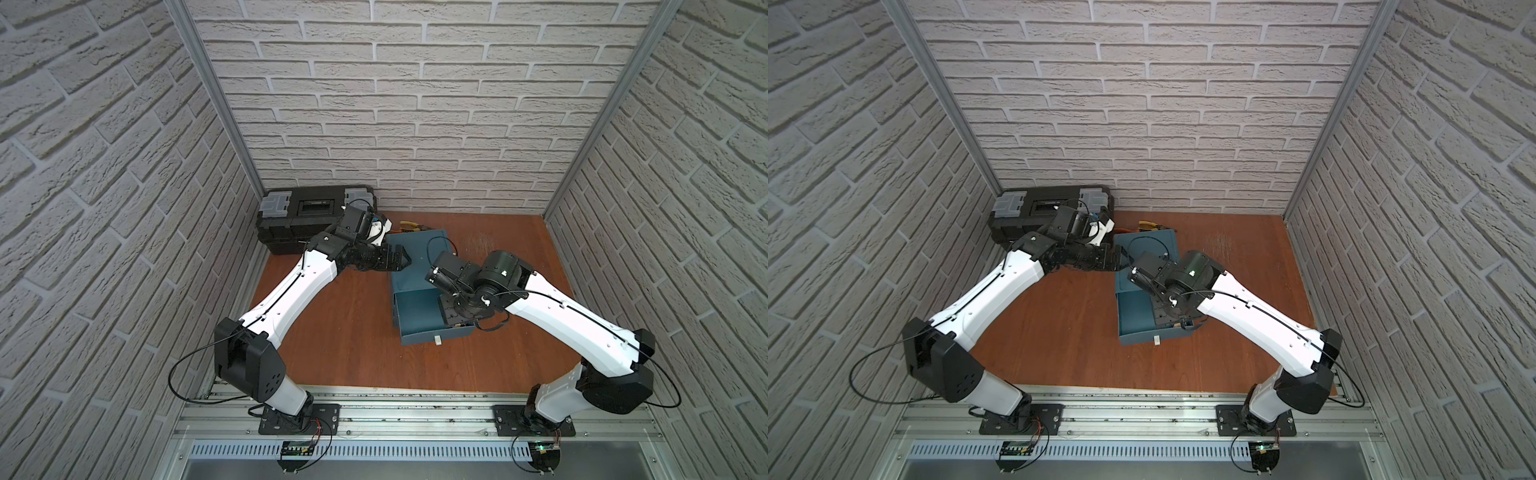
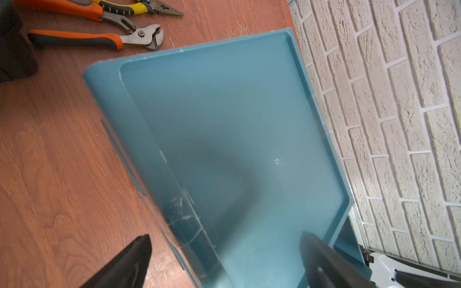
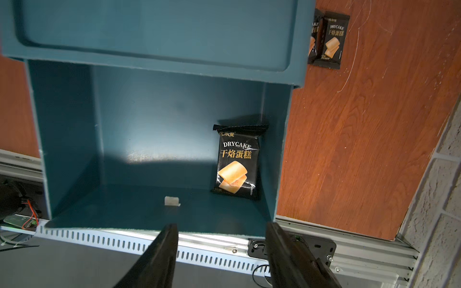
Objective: Take the cookies out of the drawer
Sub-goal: Pick up the cookie from the drawer.
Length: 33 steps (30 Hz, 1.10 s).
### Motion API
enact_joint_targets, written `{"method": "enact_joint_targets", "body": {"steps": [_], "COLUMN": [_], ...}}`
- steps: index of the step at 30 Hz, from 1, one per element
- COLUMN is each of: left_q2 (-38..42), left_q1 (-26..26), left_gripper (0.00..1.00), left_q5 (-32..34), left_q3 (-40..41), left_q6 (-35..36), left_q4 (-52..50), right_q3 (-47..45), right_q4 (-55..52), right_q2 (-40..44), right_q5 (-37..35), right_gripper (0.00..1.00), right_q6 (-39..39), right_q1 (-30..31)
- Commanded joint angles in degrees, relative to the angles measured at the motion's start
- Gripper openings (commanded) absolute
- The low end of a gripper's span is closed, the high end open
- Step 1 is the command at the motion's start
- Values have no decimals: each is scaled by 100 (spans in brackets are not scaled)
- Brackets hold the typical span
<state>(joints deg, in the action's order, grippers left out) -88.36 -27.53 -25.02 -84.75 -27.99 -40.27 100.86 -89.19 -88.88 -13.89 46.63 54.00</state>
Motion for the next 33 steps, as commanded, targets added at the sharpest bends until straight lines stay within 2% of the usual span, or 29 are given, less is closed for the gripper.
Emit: {"method": "enact_joint_targets", "body": {"steps": [1, 10, 24, 33], "left_q2": [67, 17, -155, -202], "left_q1": [81, 150, 188, 213], "left_gripper": [98, 99, 99, 99], "left_q5": [-132, -287, -430, -435], "left_q3": [99, 102, -94, -103], "left_q6": [118, 136, 174, 122], "left_q4": [206, 232, 145, 142], "right_q3": [-182, -361, 101, -707], "right_q4": [254, 371, -455, 712], "right_q2": [-199, -561, -1271, -967], "right_q5": [216, 249, -671, -286], "right_gripper": [62, 64, 65, 65], "right_q6": [145, -48, -326, -359], "right_q1": [16, 4, -123, -329]}}
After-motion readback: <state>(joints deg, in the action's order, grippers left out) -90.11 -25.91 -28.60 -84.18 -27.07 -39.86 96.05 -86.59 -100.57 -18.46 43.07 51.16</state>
